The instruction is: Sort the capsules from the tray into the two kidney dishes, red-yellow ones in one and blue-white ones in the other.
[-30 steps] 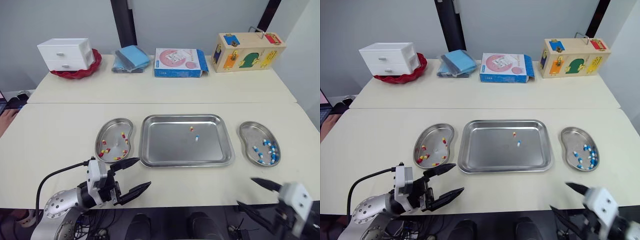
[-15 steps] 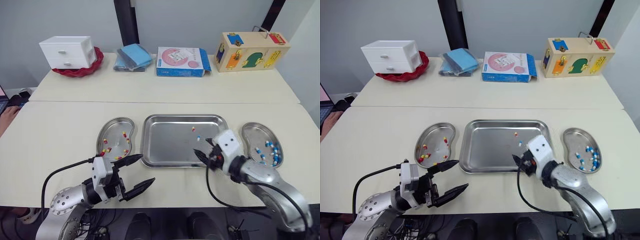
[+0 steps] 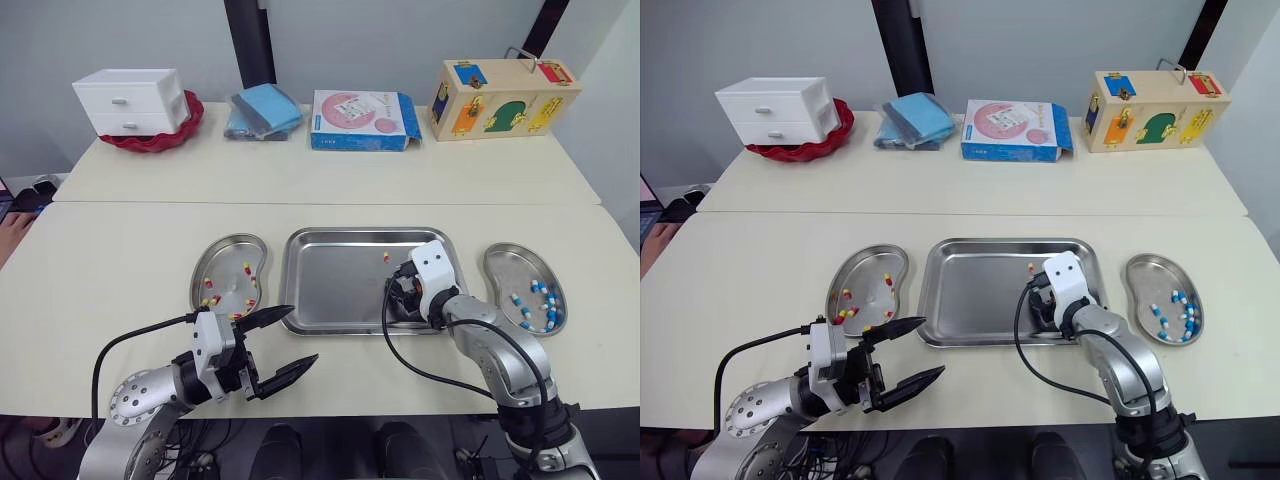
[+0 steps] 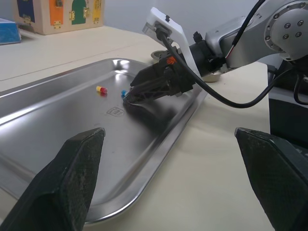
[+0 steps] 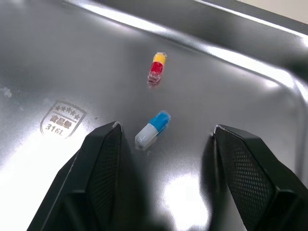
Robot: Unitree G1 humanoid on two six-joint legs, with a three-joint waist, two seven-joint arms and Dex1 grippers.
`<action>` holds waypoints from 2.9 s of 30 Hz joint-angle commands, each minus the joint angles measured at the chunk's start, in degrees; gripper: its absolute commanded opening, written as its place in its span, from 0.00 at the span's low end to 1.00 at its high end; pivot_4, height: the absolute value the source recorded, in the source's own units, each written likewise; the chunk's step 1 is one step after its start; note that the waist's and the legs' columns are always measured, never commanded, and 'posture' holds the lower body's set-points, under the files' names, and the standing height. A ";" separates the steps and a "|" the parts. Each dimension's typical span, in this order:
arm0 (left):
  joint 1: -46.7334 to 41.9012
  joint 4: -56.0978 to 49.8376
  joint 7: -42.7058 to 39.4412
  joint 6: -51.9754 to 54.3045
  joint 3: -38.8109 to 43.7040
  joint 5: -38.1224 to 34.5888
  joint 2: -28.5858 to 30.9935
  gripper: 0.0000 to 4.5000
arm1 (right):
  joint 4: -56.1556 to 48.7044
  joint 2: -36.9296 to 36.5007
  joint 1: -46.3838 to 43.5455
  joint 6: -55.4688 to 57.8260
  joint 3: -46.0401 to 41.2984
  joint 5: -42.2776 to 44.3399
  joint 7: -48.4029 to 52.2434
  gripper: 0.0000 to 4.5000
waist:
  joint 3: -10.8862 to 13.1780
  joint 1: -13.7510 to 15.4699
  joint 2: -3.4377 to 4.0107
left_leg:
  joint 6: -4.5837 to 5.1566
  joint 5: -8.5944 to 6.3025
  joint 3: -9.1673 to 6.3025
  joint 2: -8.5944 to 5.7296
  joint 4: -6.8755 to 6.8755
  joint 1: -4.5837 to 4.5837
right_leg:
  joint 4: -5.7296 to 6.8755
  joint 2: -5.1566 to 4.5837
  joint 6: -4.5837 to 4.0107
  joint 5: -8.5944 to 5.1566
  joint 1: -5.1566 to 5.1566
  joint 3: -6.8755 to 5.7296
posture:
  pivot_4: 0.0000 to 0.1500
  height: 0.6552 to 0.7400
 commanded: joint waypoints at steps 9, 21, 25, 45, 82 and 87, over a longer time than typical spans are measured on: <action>0.74 -1.02 0.73 -1.79 -0.66 0.70 -0.45 1.00 | 1.04 -2.53 -0.22 1.03 3.04 -3.02 2.24 0.30 | -0.02 -0.15 -0.01 | 0.00 0.00 0.00 0.00 0.01 -0.02 | 0.01 0.00 0.00 0.00 -0.01 -0.01 | 1.00 1.00; -0.35 0.36 -2.20 -1.21 -0.06 -0.83 1.59 1.00 | -5.08 -7.02 0.11 -2.97 3.64 -4.39 5.73 0.01 | -0.02 -0.15 0.00 | 0.00 0.00 0.00 -0.01 0.01 -0.07 | 0.01 0.00 0.00 0.00 -0.07 -0.01 | 1.00 1.00; -1.03 1.19 -5.69 -1.05 0.03 -2.31 3.35 1.00 | -13.00 -10.12 1.64 -2.15 -4.46 -2.97 7.10 0.01 | 0.02 -0.03 0.07 | 0.00 0.00 0.00 -0.01 0.01 -0.15 | 0.00 0.00 0.00 0.00 -0.15 0.00 | 1.00 1.00; -9.76 4.35 -11.39 -4.73 -4.09 -3.31 -0.13 1.00 | -20.64 -15.93 17.84 7.84 -38.82 3.27 11.82 0.15 | -0.04 -0.24 0.19 | 0.02 0.01 0.00 -0.02 0.01 -0.11 | 0.03 0.03 -0.01 0.02 -0.09 0.03 | 1.00 1.00; 17.66 15.02 -1.27 7.23 31.31 1.41 13.03 1.00 | 2.53 -27.23 47.74 -47.33 -45.07 13.71 53.70 1.00 | 0.02 0.15 -0.08 | 0.01 -0.01 0.07 0.03 0.00 0.52 | -0.12 0.00 -0.05 -0.06 0.61 0.01 | 1.00 1.00; 18.20 15.73 -1.37 5.81 30.95 2.09 12.03 1.00 | 3.09 -27.39 47.46 -48.57 -43.75 13.44 53.45 1.00 | 0.02 0.16 -0.08 | 0.01 -0.01 0.07 0.03 0.00 0.52 | -0.12 0.00 -0.04 -0.05 0.61 0.01 | 1.00 1.00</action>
